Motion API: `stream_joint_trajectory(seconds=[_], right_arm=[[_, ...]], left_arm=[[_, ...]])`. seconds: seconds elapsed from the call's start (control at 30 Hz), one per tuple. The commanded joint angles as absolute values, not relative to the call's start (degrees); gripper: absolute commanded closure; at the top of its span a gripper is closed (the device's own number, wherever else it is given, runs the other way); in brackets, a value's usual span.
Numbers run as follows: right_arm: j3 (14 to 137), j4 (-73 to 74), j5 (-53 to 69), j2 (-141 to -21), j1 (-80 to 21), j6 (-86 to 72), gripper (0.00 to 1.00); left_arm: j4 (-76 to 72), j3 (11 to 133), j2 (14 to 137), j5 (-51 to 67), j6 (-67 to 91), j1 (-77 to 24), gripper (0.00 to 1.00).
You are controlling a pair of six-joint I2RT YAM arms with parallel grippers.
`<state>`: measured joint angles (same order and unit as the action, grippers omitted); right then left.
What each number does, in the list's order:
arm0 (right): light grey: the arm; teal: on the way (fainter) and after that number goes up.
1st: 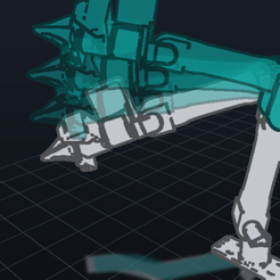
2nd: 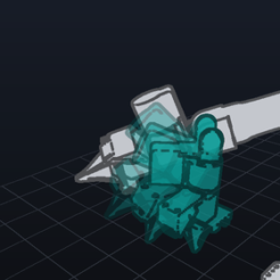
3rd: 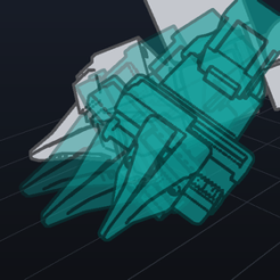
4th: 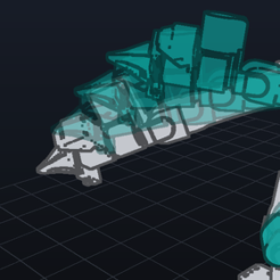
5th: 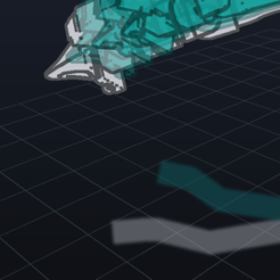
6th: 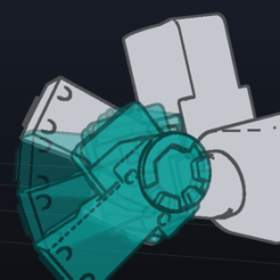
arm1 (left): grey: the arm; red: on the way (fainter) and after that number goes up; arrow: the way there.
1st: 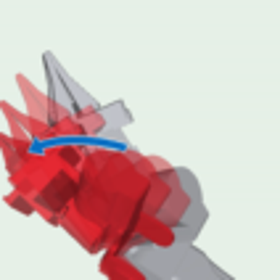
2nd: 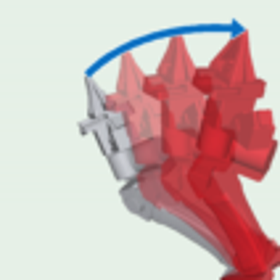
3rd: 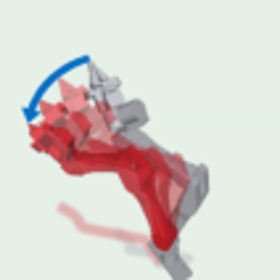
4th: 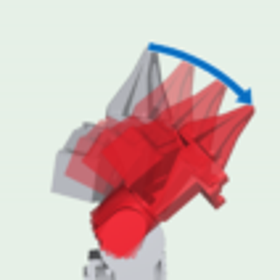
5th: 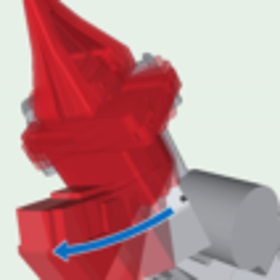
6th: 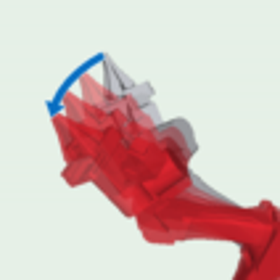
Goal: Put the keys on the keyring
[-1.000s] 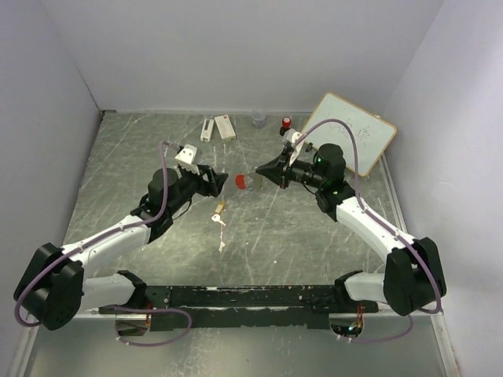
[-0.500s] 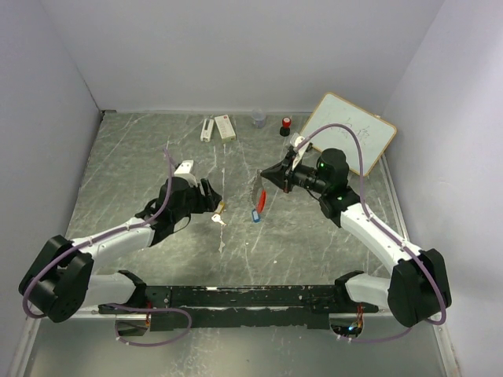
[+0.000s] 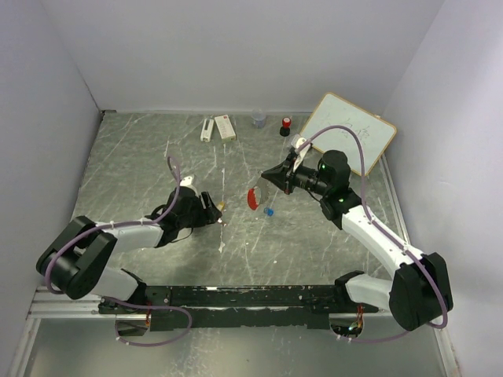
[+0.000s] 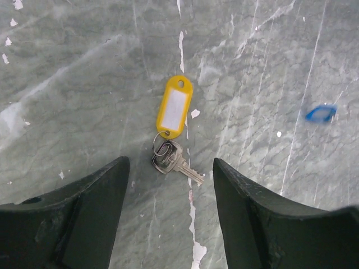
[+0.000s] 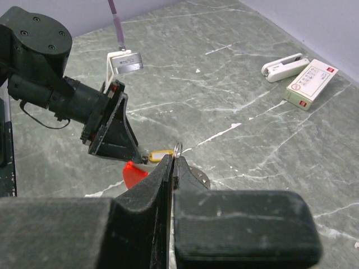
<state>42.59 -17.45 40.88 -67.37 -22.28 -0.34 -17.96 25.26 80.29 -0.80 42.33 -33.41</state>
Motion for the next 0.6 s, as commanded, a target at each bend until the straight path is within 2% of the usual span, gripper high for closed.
stream_joint_trajectory(seconds=[0.0, 0.37, 0.57], right_arm=[[41.92, -18.21, 40.54, -66.03, -22.02, 0.02, 1.0], [41.95, -18.33, 40.17, -66.53, -22.06, 0.02, 1.0], [42.1, -18.19, 40.16, -66.91, -22.06, 0.04, 1.0]], left_arm=[[-21.85, 25.02, 82.04, 1.45, 43.44, -32.96, 0.29], [-25.67, 24.8, 86.84, 3.45, 43.73, -32.91, 0.34], [-24.51, 25.33, 87.19, 2.85, 43.18, -32.96, 0.42]])
